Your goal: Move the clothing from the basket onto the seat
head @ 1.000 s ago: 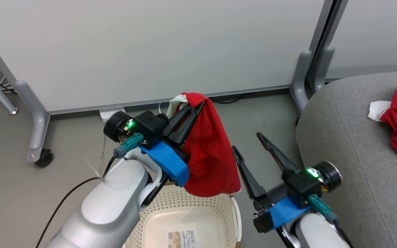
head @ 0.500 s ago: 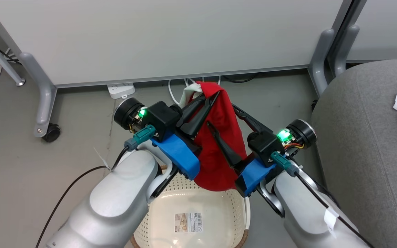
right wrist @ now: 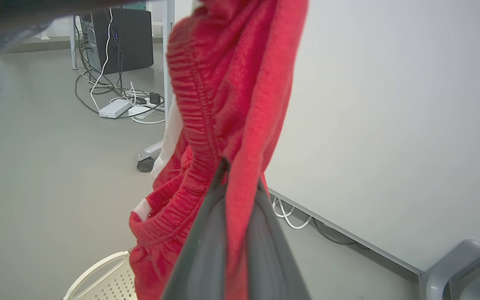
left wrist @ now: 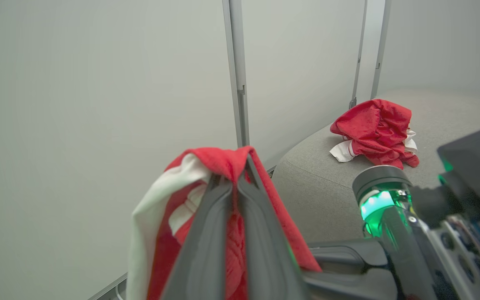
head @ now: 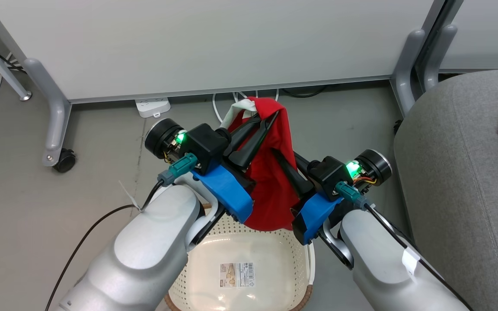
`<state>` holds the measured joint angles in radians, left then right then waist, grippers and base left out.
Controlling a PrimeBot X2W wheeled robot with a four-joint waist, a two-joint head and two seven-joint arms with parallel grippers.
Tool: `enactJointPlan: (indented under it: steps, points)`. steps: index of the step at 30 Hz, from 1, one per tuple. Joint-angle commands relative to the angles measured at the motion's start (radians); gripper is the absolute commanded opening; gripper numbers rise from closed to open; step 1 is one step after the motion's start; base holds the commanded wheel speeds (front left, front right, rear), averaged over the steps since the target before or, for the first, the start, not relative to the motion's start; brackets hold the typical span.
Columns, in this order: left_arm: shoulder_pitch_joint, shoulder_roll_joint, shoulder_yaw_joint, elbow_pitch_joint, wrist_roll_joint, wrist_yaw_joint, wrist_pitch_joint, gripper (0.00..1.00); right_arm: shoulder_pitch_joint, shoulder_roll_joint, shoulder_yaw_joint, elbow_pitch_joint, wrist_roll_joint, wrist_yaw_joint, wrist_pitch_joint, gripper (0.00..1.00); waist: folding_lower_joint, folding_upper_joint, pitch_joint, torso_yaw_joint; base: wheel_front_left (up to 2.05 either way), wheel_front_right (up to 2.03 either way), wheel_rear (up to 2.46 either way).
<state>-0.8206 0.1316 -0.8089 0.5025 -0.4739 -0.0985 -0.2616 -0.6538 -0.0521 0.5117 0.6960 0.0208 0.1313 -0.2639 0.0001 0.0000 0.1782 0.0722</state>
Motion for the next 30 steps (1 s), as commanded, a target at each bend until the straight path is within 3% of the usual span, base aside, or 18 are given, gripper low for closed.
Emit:
enactJointPlan:
  steps: [1,17,19,30]
  points:
    - [0.002,0.002,0.006,0.002,0.003,-0.002,-0.005,0.0,-0.008,0.003,0.004,-0.005,0.005,-0.001,-0.001,0.0,-0.0001,0.0,-0.001,-0.001,0.0,0.0,0.0]
    - [0.018,-0.001,0.013,0.016,0.01,-0.009,-0.005,0.0,0.009,0.003,-0.01,-0.026,0.017,-0.001,-0.001,0.0,-0.0001,0.0,-0.009,-0.009,0.0,0.0,0.0]
    - [0.019,-0.001,0.015,0.017,0.013,-0.007,-0.005,1.0,0.014,0.003,-0.018,-0.03,0.017,-0.001,-0.001,0.0,-0.0001,0.0,-0.01,-0.01,0.0,0.0,0.0]
    - [0.052,0.005,0.018,0.008,0.025,-0.003,-0.004,1.0,0.028,0.002,-0.152,-0.075,0.01,-0.001,-0.001,0.0,-0.0001,0.0,0.006,-0.041,0.0,0.0,0.0]
